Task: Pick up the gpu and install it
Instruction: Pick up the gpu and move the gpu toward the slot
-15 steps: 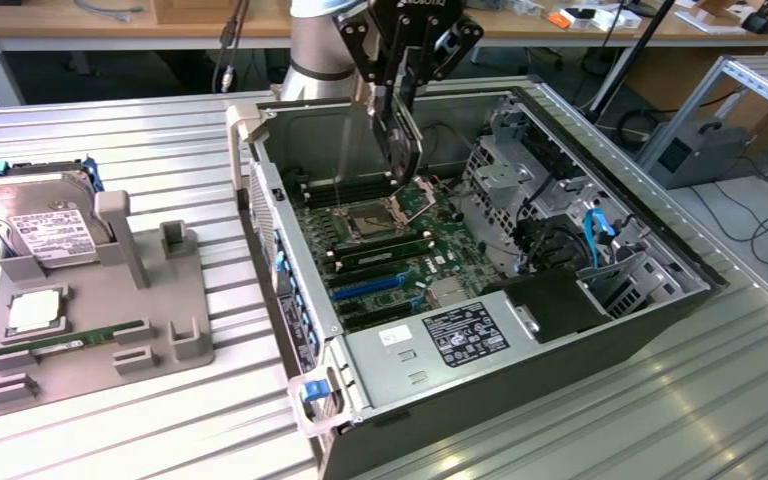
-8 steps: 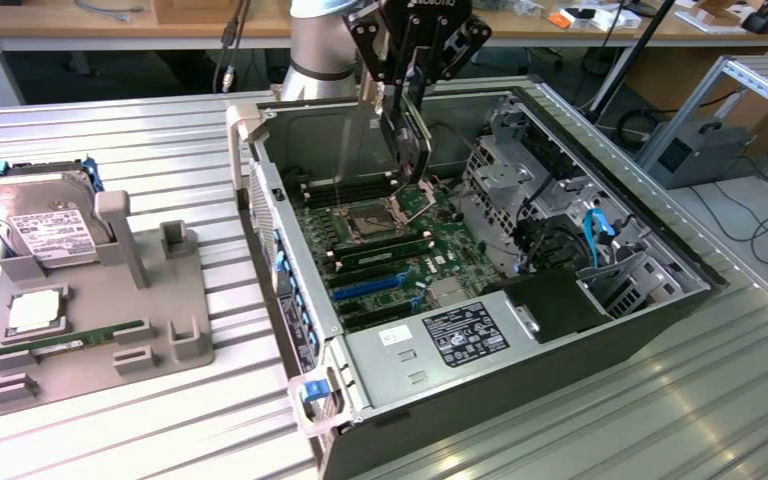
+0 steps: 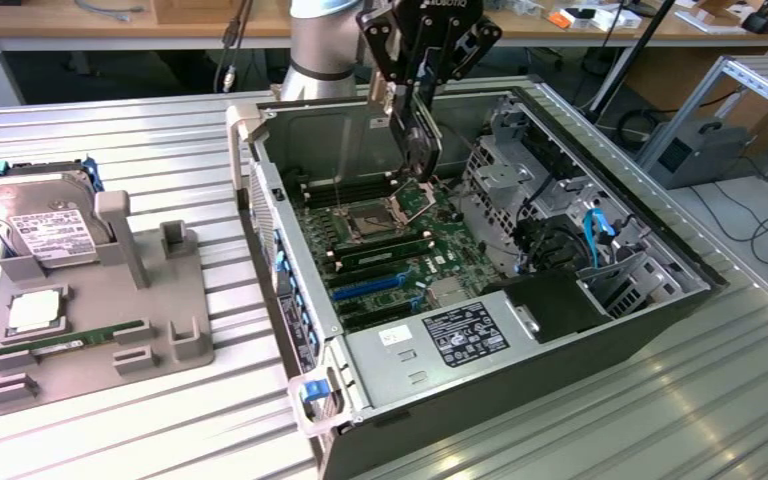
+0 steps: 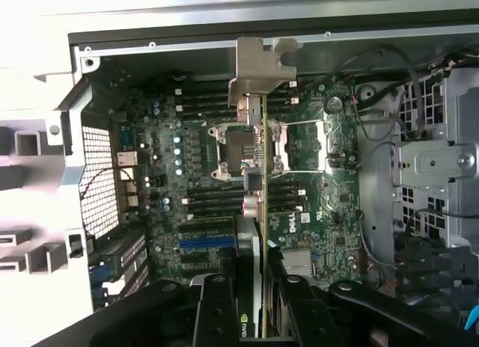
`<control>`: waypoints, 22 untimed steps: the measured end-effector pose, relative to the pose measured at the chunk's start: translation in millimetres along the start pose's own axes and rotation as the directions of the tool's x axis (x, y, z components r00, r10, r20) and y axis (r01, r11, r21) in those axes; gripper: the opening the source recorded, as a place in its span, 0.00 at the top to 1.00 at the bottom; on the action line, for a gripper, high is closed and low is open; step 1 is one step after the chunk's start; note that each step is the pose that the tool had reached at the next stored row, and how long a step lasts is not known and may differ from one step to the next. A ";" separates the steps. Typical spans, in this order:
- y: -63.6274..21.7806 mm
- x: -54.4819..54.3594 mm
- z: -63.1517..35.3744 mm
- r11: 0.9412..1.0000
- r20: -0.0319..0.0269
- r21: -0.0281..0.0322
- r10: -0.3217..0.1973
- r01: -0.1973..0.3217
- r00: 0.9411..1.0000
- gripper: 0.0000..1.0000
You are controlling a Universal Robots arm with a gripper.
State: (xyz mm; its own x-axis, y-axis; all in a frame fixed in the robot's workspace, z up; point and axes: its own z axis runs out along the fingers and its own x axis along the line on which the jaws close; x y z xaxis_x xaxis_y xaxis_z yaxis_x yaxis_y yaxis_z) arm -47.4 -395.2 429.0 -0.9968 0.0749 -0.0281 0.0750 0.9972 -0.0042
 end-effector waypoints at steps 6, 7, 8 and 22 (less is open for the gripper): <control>0.1 -2.9 4.4 1.000 0.000 0.000 0.000 0.000 1.000 0.73; 0.1 -3.4 4.9 1.000 0.000 0.000 0.000 0.000 1.000 0.73; 0.2 -4.1 5.6 1.000 0.000 0.000 0.000 0.000 1.000 0.73; 1.1 -16.7 13.7 1.000 0.000 0.001 0.000 0.000 1.000 0.73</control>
State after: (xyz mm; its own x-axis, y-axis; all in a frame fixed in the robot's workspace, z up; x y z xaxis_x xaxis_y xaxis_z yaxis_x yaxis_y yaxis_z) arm -30.3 -395.4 415.8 -0.9968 0.0749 -0.0282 0.0751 0.9972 -0.0053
